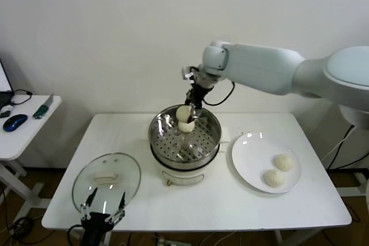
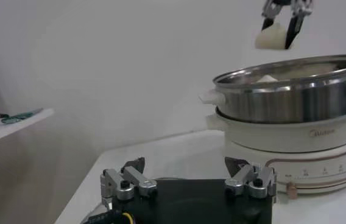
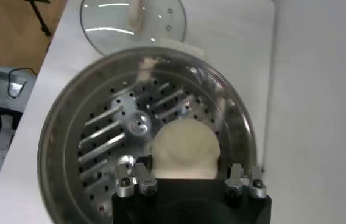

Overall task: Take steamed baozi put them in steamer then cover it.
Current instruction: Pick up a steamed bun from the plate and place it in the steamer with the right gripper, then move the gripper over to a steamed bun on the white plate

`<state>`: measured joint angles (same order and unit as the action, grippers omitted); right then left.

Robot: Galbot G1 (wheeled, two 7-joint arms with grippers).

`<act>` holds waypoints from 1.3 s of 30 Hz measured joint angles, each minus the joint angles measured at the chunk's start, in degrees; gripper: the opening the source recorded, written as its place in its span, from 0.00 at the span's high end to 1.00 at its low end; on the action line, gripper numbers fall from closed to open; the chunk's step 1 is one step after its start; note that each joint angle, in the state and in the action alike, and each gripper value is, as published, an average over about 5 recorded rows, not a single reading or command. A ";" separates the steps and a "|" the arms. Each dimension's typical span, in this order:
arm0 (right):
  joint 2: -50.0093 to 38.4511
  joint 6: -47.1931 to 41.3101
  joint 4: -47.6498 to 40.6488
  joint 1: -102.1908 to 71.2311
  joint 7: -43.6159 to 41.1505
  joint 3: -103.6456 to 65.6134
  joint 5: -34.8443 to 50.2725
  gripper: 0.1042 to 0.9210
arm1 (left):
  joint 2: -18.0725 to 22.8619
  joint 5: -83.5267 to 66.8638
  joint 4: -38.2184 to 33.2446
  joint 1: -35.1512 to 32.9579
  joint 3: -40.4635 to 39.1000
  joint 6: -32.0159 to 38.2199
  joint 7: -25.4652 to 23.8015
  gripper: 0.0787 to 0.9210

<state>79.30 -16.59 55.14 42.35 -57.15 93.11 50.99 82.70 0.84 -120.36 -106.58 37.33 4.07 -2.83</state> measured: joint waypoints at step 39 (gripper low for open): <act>5.35 0.13 -3.79 -5.79 0.53 0.43 -2.51 0.12 | -0.23 -0.77 1.44 0.82 0.35 -0.29 0.07 0.12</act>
<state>84.65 -16.46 51.35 36.57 -56.62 93.54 48.48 82.47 0.08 -118.92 -105.76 37.69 3.79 -2.76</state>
